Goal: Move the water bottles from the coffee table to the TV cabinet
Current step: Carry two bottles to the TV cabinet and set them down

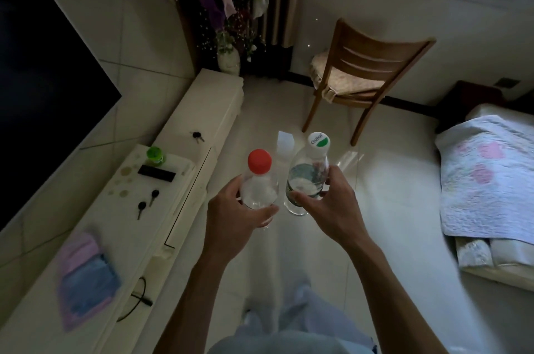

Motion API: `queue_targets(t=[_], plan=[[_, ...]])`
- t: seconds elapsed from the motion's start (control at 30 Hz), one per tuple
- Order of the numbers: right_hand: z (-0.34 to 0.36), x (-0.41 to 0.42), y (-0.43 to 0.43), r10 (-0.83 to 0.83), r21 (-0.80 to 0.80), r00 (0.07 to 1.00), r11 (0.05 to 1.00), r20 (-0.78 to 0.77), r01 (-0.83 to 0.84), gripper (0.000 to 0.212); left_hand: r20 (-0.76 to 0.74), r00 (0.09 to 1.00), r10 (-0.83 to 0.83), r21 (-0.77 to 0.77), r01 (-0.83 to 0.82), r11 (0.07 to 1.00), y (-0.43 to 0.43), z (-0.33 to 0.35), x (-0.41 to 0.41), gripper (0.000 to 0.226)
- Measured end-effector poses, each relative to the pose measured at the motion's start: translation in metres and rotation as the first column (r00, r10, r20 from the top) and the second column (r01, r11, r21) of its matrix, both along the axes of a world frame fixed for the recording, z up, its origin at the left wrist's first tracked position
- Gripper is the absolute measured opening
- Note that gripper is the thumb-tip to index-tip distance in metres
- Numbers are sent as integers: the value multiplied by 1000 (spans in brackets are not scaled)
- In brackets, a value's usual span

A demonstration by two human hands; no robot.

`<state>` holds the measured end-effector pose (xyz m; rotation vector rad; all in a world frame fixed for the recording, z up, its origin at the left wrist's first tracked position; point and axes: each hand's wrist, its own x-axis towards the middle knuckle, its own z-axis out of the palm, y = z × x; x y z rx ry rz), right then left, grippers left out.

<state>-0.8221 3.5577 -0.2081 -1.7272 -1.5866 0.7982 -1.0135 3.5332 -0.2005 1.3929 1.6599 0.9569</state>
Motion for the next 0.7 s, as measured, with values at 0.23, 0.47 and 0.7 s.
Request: queue_targets(t=[0.23, 0.47, 0.7], plan=[[-6, 14, 91, 51, -3, 998, 999, -31, -51, 72, -56, 995, 82, -27, -83, 996, 83, -7, 15, 59], [2, 51, 216, 170, 4, 983, 985, -65, -170, 66, -66, 981, 183, -45, -186, 982, 188, 4, 50, 61], [14, 64, 324, 269, 21, 956, 963, -117, -268, 74, -53, 948, 313, -37, -316, 948, 271, 20, 72, 59]])
